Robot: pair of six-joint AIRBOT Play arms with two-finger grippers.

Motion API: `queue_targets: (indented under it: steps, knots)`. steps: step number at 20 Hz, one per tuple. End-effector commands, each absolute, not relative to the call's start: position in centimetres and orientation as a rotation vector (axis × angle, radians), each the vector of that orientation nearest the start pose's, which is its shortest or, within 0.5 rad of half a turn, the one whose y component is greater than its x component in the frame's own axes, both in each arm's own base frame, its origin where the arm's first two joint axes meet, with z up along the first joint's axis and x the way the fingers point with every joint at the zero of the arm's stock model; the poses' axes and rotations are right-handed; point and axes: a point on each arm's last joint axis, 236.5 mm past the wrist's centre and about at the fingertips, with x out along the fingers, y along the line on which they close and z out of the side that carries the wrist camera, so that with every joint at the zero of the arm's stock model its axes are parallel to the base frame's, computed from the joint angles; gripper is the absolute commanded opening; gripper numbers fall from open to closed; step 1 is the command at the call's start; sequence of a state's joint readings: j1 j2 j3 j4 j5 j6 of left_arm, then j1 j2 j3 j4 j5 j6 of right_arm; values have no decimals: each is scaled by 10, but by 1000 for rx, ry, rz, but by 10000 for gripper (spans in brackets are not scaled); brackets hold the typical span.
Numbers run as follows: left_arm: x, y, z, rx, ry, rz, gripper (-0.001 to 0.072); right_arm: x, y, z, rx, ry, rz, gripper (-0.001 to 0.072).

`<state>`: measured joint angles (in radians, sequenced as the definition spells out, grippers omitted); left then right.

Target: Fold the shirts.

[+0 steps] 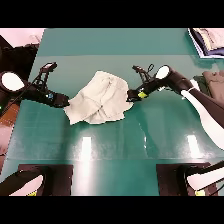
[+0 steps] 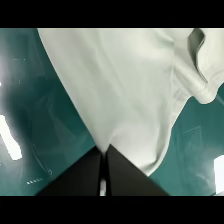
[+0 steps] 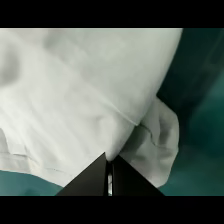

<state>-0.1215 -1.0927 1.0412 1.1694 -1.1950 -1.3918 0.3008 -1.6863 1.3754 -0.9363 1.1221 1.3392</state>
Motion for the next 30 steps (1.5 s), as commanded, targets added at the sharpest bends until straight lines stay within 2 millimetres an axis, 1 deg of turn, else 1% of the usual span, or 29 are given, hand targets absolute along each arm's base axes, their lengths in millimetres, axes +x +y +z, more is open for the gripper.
queue_targets:
  steps: [1,2,3,4,5,6,8,9,10,11,13,15,16,18,21,22,23,24,26,27,28,29,30]
  knots:
    - [329,-126,49,-116,1208,-451,24,405,251,-38,233,1340,665,17]
    - [331,-121,52,-88,1204,-439,24,410,240,-23,231,1307,653,16]
    - [335,-114,61,-51,1191,-424,24,415,225,-2,221,1260,636,16]
    - [343,-106,79,-5,1157,-406,24,421,208,23,218,1202,612,16]
    - [351,-100,102,34,1113,-390,24,427,188,55,222,1124,583,16]
    - [358,-95,130,67,1060,-374,24,431,170,89,235,1040,556,16]
    - [369,-92,203,101,910,-364,24,432,131,168,238,857,499,15]
    - [371,-92,238,108,833,-364,24,428,115,211,234,760,472,15]
    - [369,-92,275,115,752,-364,24,423,103,250,219,670,453,15]
    - [365,-93,306,119,681,-366,24,414,93,290,199,577,437,15]
    - [349,-94,365,120,546,-371,24,389,82,360,156,411,416,15]
    - [327,-97,414,122,425,-392,24,357,79,415,116,274,403,15]
    - [314,-98,436,118,357,-399,24,341,77,438,97,215,395,15]
    - [285,-101,470,105,233,-416,24,306,74,479,68,103,373,15]
    - [234,-101,516,90,57,-435,23,262,66,522,18,-22,317,15]
    - [217,-99,528,88,4,-433,23,249,61,532,2,-54,287,14]
    - [203,-98,537,84,-32,-431,23,240,57,539,-14,-73,256,14]
    - [191,-96,542,73,-54,-430,23,235,50,543,-28,-77,219,14]
    - [185,-99,538,72,-34,-448,23,229,36,543,-33,-60,143,14]
    - [187,-101,533,72,-17,-456,23,231,27,537,-29,-37,105,14]
    - [194,-102,525,70,11,-457,23,237,18,529,-15,-9,79,13]
    - [207,-103,512,66,53,-454,23,245,14,518,9,23,80,13]
    - [228,-103,490,61,124,-448,24,260,13,503,49,68,112,13]
